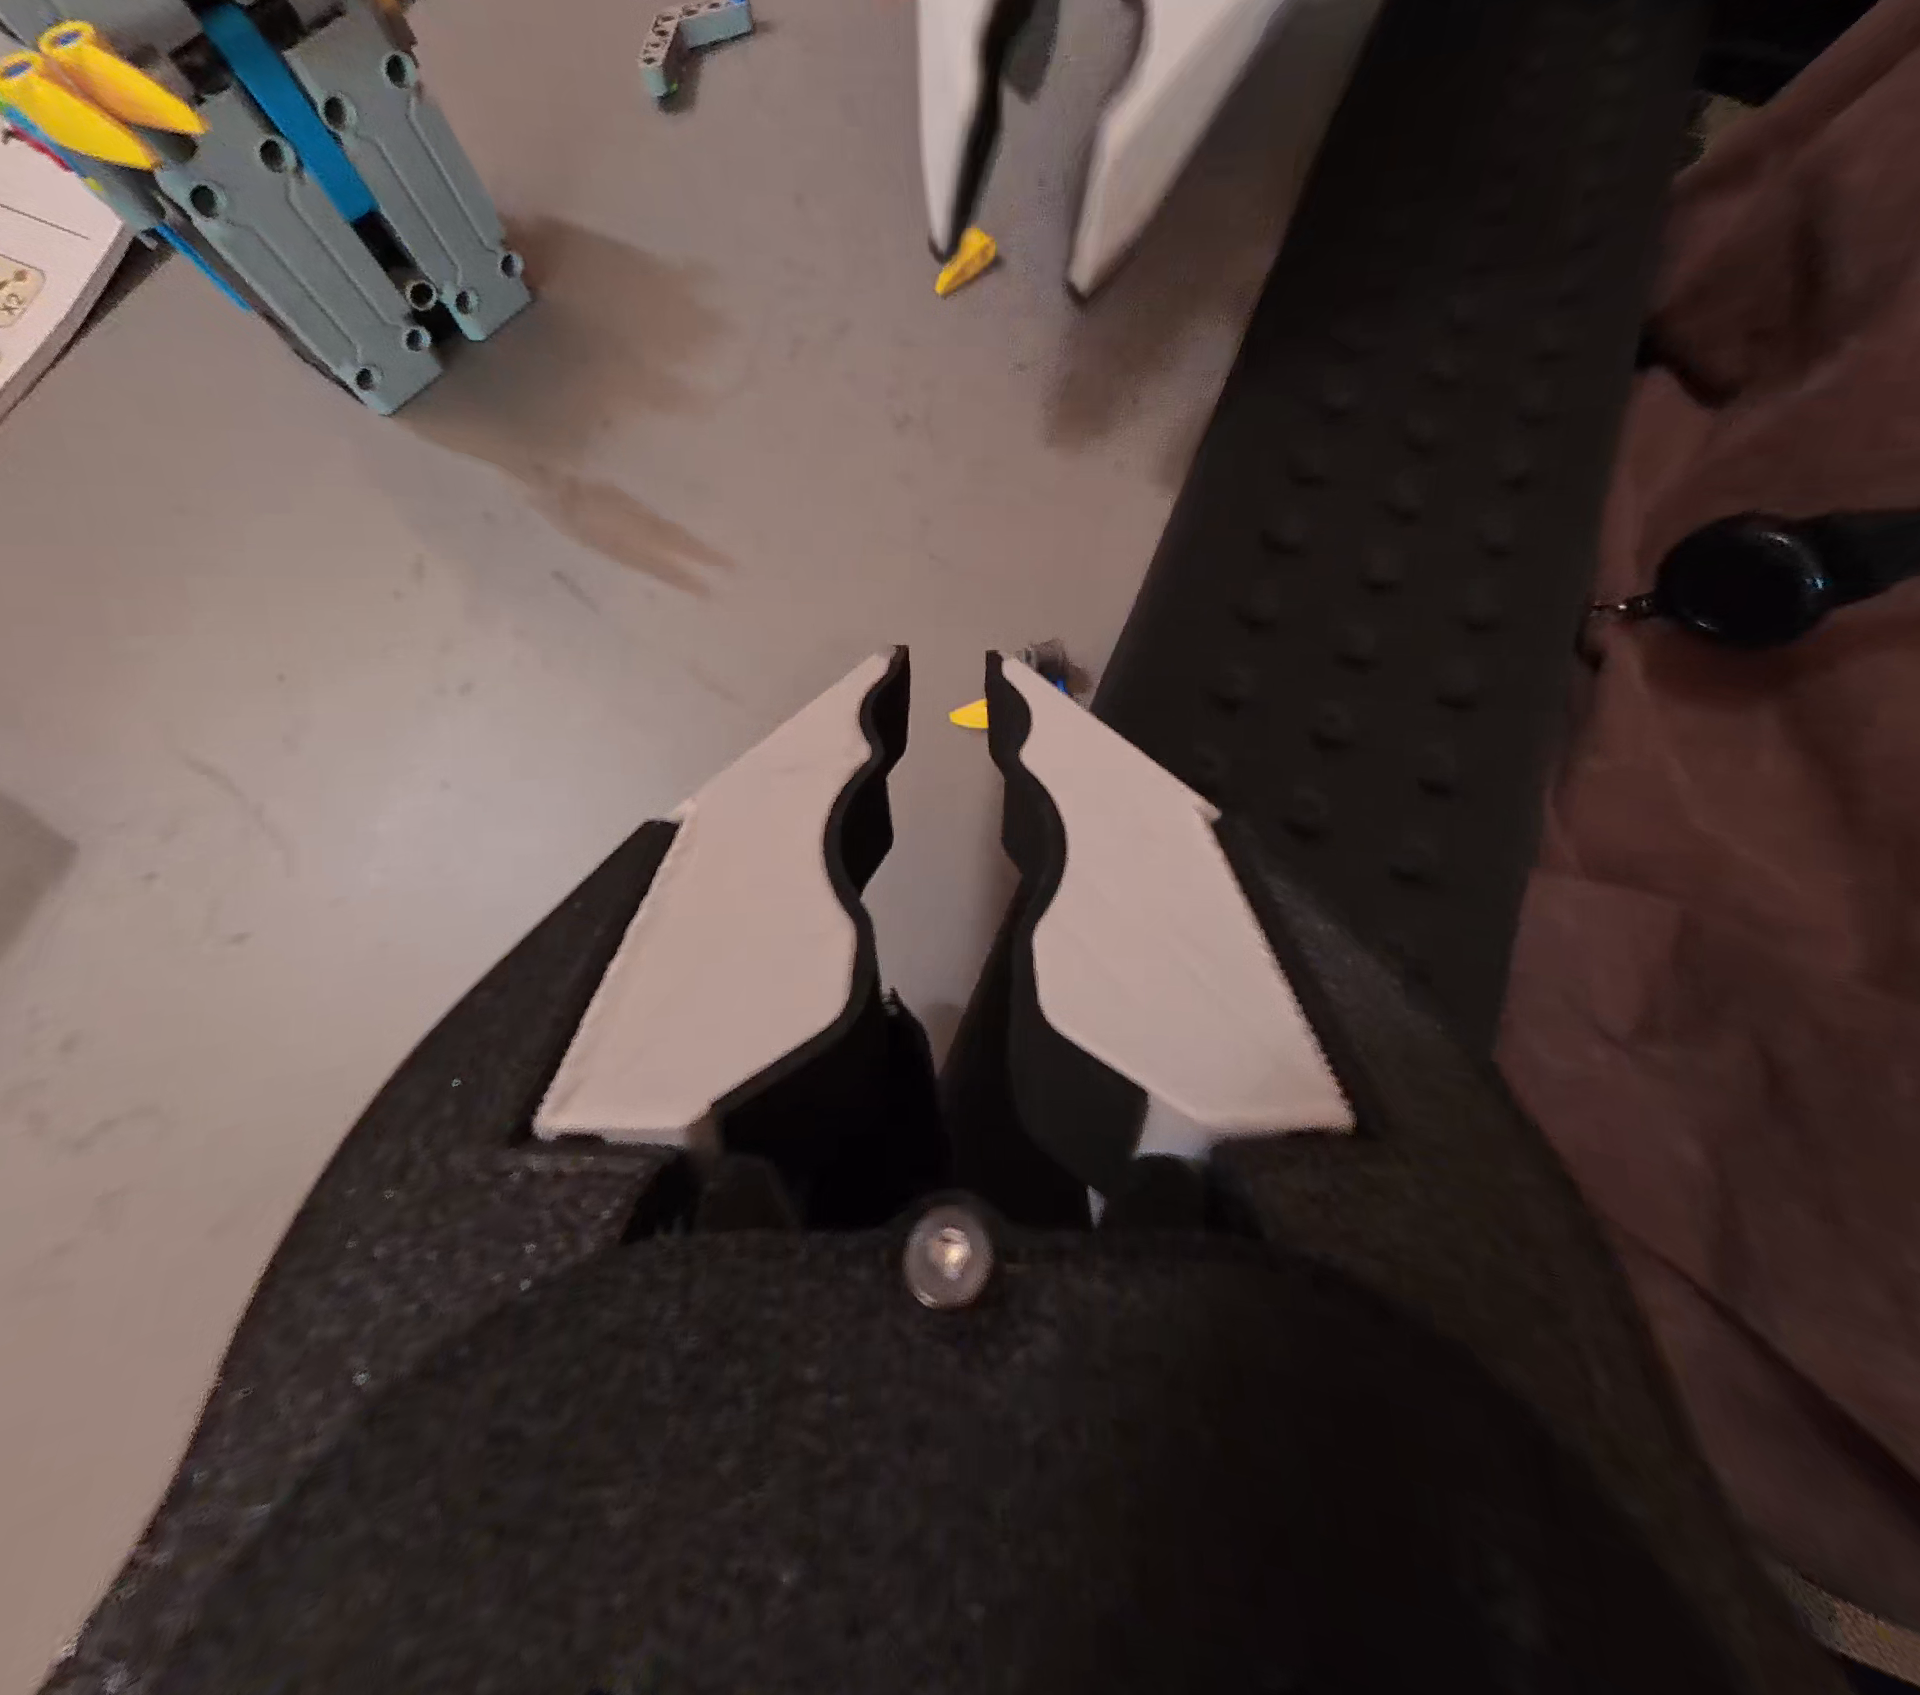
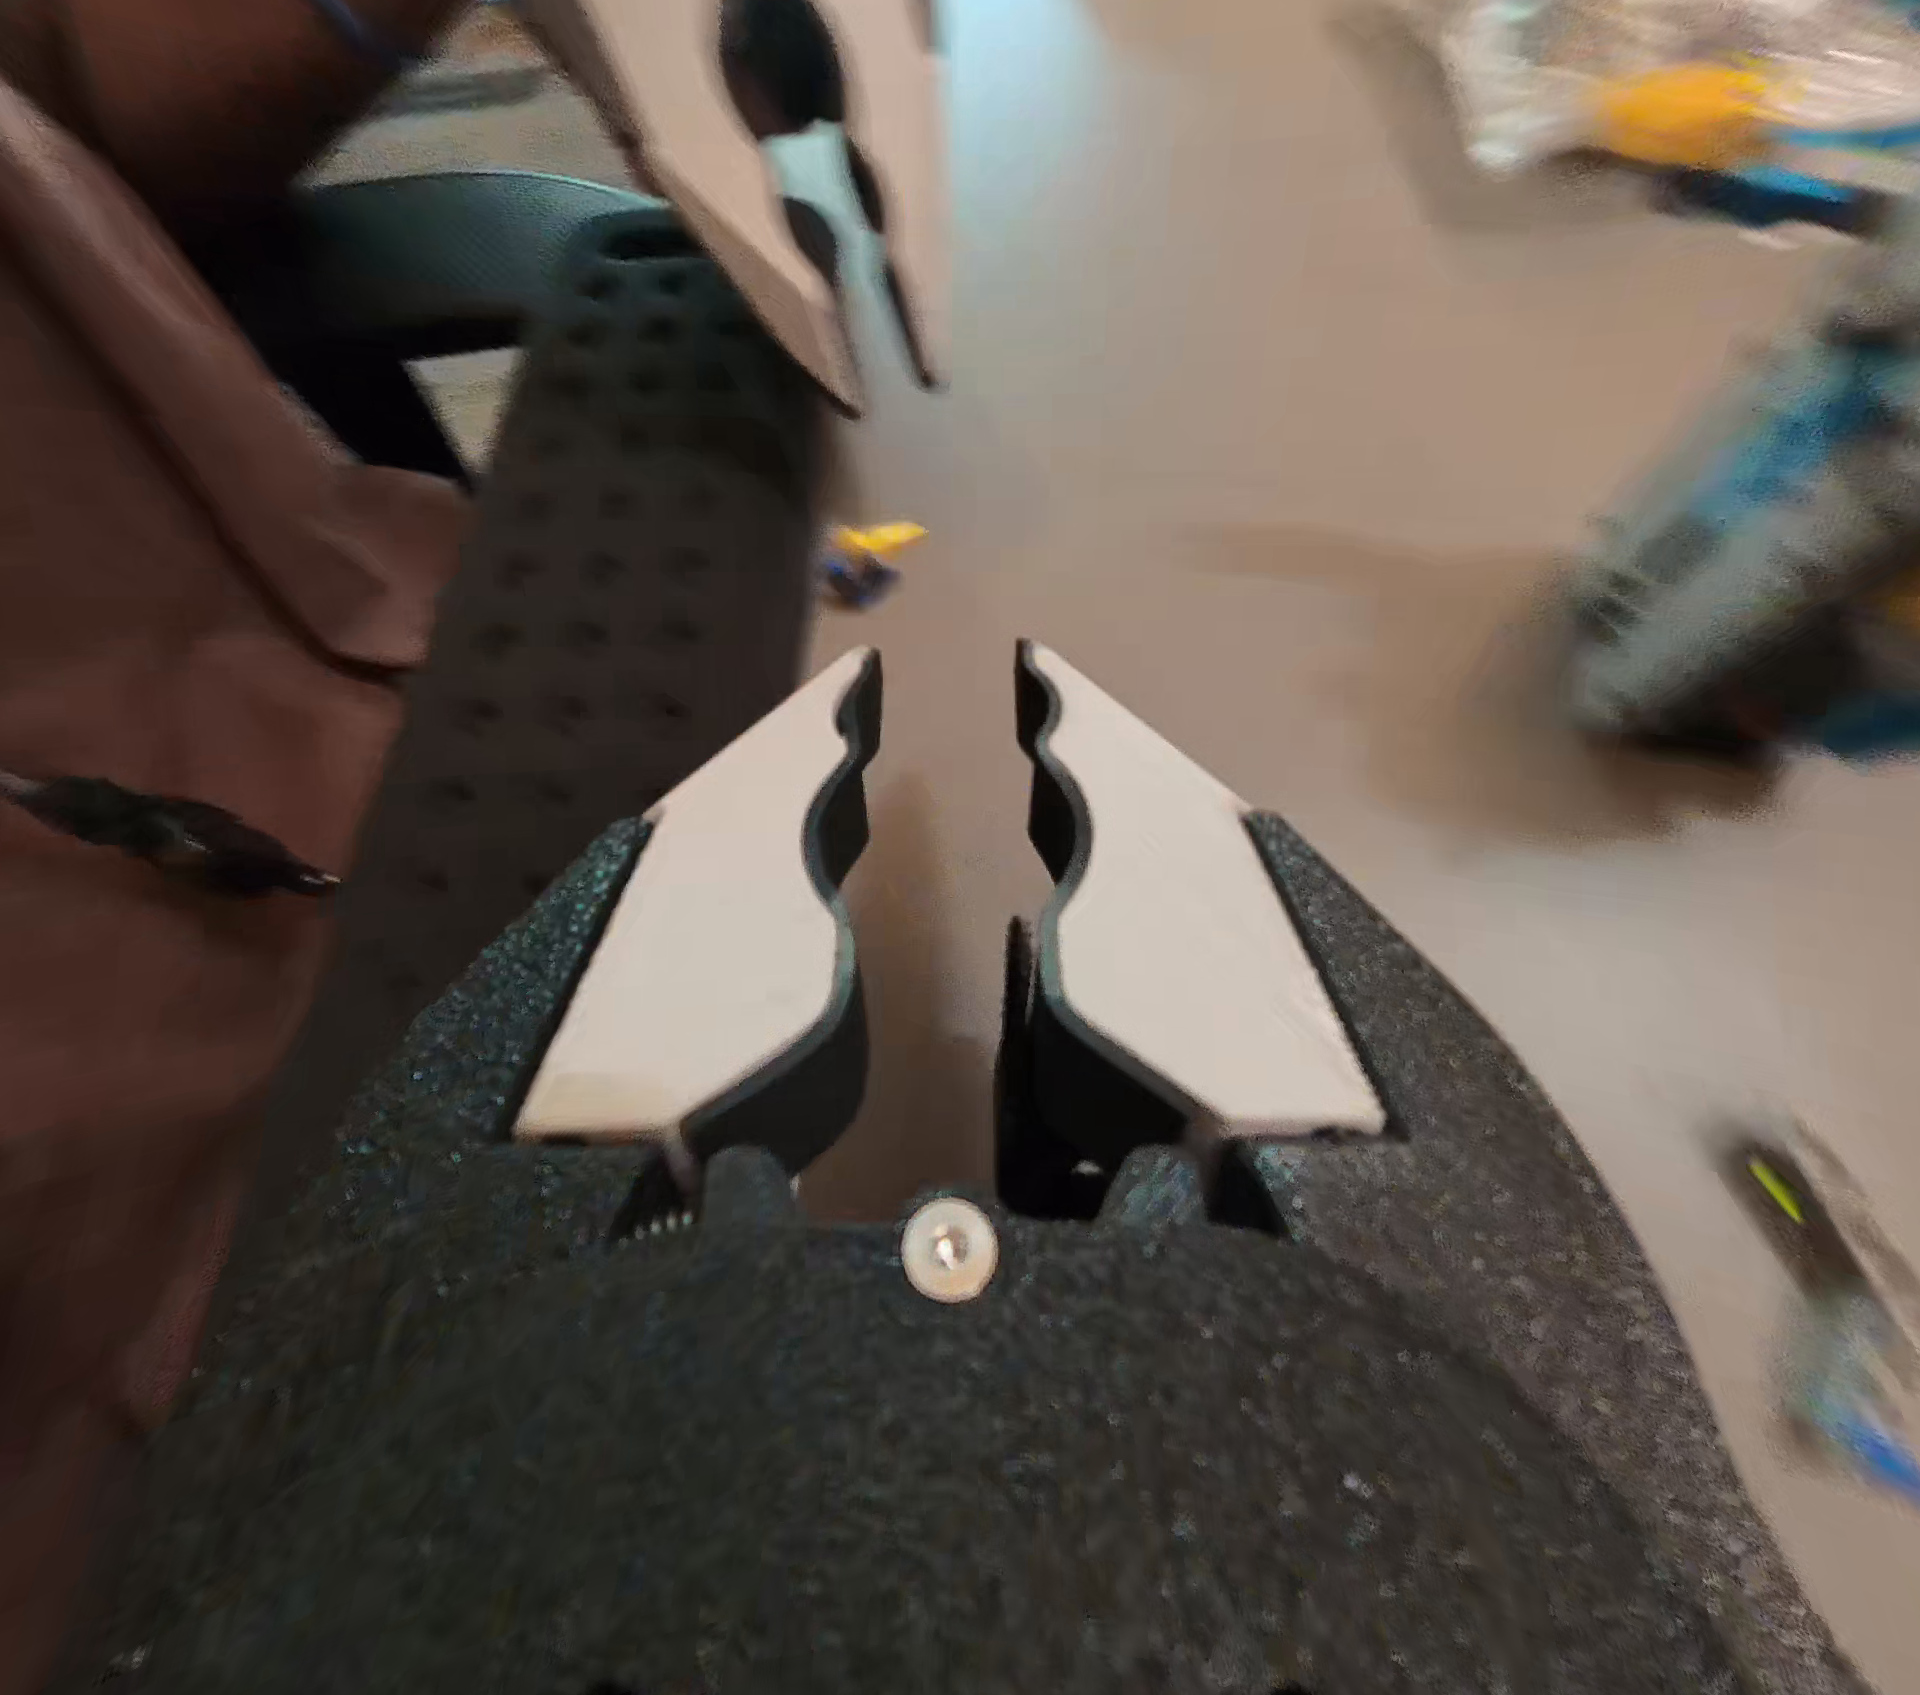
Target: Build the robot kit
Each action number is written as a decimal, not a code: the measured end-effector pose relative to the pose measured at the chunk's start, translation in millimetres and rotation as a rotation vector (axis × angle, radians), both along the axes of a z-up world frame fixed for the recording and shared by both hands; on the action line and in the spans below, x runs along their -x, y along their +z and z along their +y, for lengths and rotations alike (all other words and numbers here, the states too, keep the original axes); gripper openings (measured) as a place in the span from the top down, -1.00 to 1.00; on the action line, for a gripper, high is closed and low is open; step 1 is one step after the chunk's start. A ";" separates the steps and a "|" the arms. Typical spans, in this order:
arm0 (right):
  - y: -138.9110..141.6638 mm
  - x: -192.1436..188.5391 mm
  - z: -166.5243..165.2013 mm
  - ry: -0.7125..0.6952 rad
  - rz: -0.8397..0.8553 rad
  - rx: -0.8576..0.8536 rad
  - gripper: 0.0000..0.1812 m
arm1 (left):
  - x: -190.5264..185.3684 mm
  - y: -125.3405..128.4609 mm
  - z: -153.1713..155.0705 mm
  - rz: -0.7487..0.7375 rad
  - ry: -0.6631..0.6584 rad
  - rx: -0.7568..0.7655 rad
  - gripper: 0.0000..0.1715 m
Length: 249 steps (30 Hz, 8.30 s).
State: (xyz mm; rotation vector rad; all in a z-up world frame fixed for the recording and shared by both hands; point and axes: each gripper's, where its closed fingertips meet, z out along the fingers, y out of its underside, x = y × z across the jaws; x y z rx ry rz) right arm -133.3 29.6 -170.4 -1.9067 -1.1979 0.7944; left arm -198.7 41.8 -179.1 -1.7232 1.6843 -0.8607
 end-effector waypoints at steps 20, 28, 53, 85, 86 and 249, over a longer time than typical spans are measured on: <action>28.6 48.2 0.2 0.120 0.065 -0.222 0.82 | -2.4 44.8 5.8 -0.369 0.145 0.440 0.74; 65.1 46.7 -8.4 0.064 0.015 -0.585 0.82 | -20.2 80.5 -27.7 -0.530 0.016 0.596 0.80; 97.2 26.9 -6.6 -0.049 0.207 -0.419 0.72 | -33.4 111.2 -10.4 -0.817 0.142 0.849 0.92; 100.3 25.6 -60.5 0.326 0.369 -0.061 0.93 | -51.8 99.5 -78.5 -0.625 -0.160 1.048 0.99; 99.6 24.8 -59.9 0.324 0.366 -0.058 0.92 | -51.0 101.5 -78.0 -0.635 -0.164 1.060 0.94; 68.3 -12.5 28.6 -0.239 0.764 0.416 0.69 | -81.9 71.5 13.9 -0.522 0.249 -0.405 0.92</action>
